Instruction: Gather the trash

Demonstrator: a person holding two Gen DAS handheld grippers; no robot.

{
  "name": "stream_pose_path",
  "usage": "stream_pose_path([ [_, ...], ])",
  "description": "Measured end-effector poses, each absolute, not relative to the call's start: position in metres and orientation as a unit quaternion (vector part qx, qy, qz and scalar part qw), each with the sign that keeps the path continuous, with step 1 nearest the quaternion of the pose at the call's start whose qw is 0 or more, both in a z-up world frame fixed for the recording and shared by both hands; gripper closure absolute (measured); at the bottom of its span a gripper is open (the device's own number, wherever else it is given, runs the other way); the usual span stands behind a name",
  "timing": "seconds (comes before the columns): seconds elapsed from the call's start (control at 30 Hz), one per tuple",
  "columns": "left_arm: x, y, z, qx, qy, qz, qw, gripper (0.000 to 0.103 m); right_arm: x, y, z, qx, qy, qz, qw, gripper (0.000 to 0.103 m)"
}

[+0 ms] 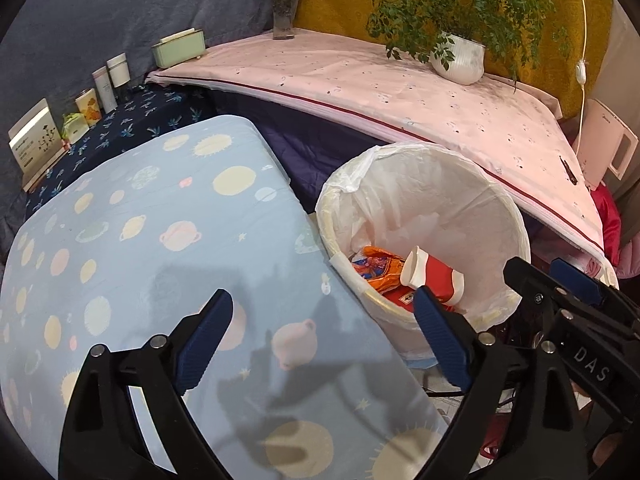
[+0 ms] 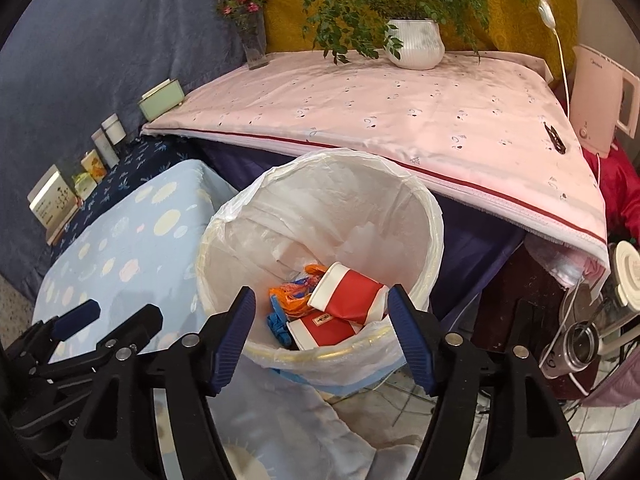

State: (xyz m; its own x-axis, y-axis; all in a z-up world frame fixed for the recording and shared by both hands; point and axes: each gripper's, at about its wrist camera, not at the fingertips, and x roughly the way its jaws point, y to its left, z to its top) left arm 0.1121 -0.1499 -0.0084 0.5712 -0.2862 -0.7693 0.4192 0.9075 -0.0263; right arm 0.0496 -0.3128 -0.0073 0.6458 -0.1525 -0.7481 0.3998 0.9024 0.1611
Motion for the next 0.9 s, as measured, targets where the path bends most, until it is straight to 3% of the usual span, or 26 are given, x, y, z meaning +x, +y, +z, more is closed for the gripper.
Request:
stream_pose_path([
  [0.1,0.11,-0.146,-0.01,0.078,0.424,-0.19,0.882,0.015,0.048,-0.308,-0.007,0.14,0.397,-0.151,0.894,0.032],
  [0.2,0.11,-0.141,-0.012,0.071,0.428,-0.177,0.883,0.015,0.046,-0.304,-0.008,0.125,0.403,-0.155,0.893,0.019],
  [0.4,0.107,-0.139,-0.012,0.075,0.425,-0.174,0.885,0.014,0.042,-0.302,-0.008,0.117,0.399,-0.151,0.897,0.016],
  [0.47,0.107,-0.139,-0.012,0.076,0.425,-0.172,0.886,0.014,0.042,-0.302,-0.007,0.111,0.398,-0.154,0.897,0.005],
  [0.9,0.105,-0.142,-0.016,0.085,0.427,-0.17,0.884,0.012,0.038,-0.302,-0.01,0.081,0.402,-0.162,0.898,0.006],
])
